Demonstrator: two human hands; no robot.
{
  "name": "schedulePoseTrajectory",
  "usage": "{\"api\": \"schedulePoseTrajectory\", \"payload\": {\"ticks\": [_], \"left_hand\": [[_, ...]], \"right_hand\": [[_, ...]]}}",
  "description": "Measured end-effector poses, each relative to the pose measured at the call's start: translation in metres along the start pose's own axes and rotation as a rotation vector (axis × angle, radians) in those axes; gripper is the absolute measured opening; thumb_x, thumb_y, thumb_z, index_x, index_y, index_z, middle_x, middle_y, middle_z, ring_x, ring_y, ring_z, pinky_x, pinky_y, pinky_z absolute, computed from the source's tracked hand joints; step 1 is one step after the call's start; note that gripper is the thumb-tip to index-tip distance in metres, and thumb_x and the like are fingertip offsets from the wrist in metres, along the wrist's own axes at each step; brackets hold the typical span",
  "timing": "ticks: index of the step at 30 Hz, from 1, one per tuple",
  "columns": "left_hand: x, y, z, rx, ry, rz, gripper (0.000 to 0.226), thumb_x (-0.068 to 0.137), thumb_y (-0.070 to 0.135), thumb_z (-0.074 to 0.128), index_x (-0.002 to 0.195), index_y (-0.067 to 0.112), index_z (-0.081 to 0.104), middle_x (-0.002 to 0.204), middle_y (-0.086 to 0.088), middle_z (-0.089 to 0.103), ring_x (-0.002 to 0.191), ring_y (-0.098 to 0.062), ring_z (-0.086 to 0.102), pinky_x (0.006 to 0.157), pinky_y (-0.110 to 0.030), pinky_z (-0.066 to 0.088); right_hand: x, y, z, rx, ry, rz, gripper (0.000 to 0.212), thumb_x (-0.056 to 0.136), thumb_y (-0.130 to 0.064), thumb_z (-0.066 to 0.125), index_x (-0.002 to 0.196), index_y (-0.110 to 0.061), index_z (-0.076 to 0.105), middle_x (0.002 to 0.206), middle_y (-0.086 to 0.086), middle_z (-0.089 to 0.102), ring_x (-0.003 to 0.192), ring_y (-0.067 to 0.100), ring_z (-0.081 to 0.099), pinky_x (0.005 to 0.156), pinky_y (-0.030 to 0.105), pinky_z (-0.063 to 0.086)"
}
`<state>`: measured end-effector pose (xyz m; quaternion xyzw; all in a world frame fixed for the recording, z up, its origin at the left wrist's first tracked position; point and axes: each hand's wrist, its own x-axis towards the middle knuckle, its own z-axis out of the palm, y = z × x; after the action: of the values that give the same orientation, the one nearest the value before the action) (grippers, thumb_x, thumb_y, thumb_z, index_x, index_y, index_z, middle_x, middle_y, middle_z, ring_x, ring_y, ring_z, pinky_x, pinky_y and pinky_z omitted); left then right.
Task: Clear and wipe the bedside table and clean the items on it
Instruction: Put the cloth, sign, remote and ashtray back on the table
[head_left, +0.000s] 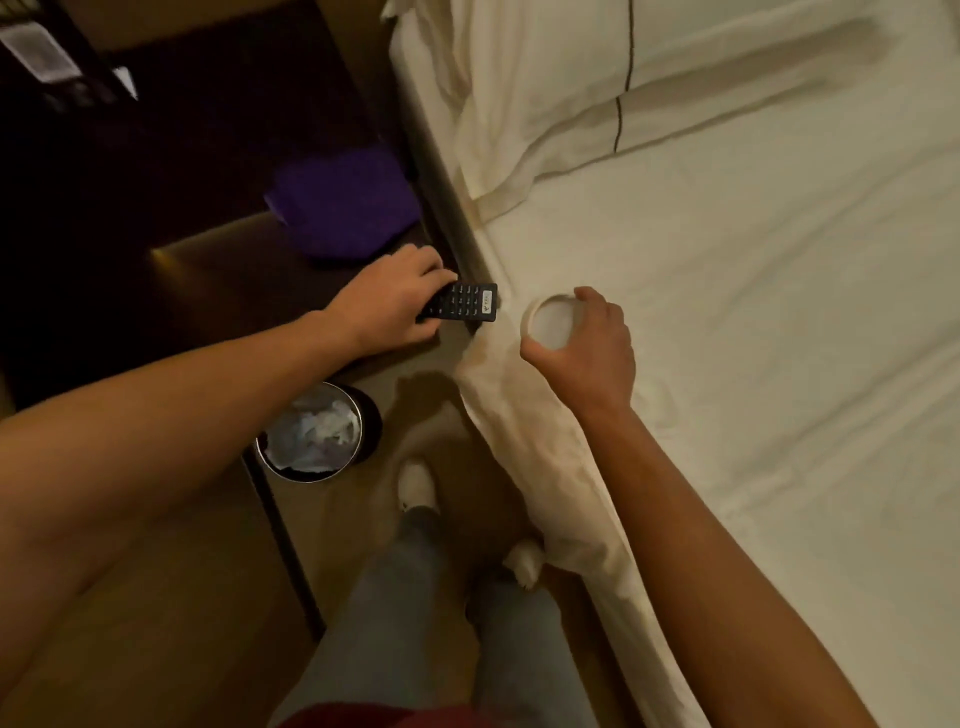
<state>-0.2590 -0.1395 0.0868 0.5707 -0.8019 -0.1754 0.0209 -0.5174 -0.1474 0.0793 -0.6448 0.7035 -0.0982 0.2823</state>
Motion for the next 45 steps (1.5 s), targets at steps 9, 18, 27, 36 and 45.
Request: {"api": "schedulePoseTrajectory", "payload": {"ticks": [9, 18, 27, 36, 45], "left_hand": [[-0.016, -0.118, -0.037, 0.08, 0.097, -0.236, 0.062, 0.085, 0.026, 0.076, 0.14, 0.006, 0.054, 0.13, -0.016, 0.052, 0.115, -0.032, 0.052, 0.093, -0.048, 0.053], [0.008, -0.208, -0.056, 0.111, 0.09, -0.404, 0.062, 0.089, 0.027, 0.074, 0.143, 0.011, 0.05, 0.137, -0.013, 0.048, 0.123, -0.03, 0.048, 0.096, -0.044, 0.052], [0.046, -0.29, -0.071, 0.05, 0.063, -0.541, 0.057, 0.086, 0.028, 0.074, 0.136, 0.009, 0.057, 0.13, -0.014, 0.05, 0.119, -0.031, 0.05, 0.085, -0.042, 0.05], [0.07, -0.364, -0.069, 0.036, 0.072, -0.62, 0.055, 0.085, 0.021, 0.076, 0.134, 0.004, 0.058, 0.127, -0.017, 0.052, 0.117, -0.033, 0.051, 0.086, -0.048, 0.055], [0.092, -0.429, -0.07, 0.006, 0.038, -0.677, 0.056, 0.086, 0.021, 0.075, 0.136, 0.006, 0.056, 0.13, -0.017, 0.049, 0.119, -0.034, 0.048, 0.091, -0.052, 0.052]], "right_hand": [[0.071, -0.132, 0.044, -0.108, -0.091, -0.277, 0.093, 0.068, -0.061, 0.074, 0.148, -0.024, 0.045, 0.139, 0.008, 0.055, 0.124, 0.032, 0.056, 0.091, 0.04, 0.049], [0.155, -0.214, 0.091, -0.181, -0.188, -0.417, 0.09, 0.069, -0.056, 0.079, 0.147, -0.022, 0.047, 0.139, 0.009, 0.055, 0.124, 0.034, 0.056, 0.089, 0.04, 0.049], [0.246, -0.289, 0.133, -0.252, -0.309, -0.494, 0.087, 0.072, -0.053, 0.079, 0.146, -0.02, 0.048, 0.138, 0.011, 0.055, 0.123, 0.034, 0.057, 0.09, 0.039, 0.049], [0.319, -0.366, 0.176, -0.327, -0.359, -0.578, 0.086, 0.077, -0.054, 0.077, 0.149, -0.019, 0.045, 0.143, 0.013, 0.052, 0.13, 0.036, 0.053, 0.099, 0.046, 0.049], [0.37, -0.419, 0.214, -0.431, -0.396, -0.682, 0.087, 0.08, -0.05, 0.081, 0.152, -0.018, 0.042, 0.147, 0.014, 0.049, 0.134, 0.037, 0.047, 0.097, 0.048, 0.049]]}}
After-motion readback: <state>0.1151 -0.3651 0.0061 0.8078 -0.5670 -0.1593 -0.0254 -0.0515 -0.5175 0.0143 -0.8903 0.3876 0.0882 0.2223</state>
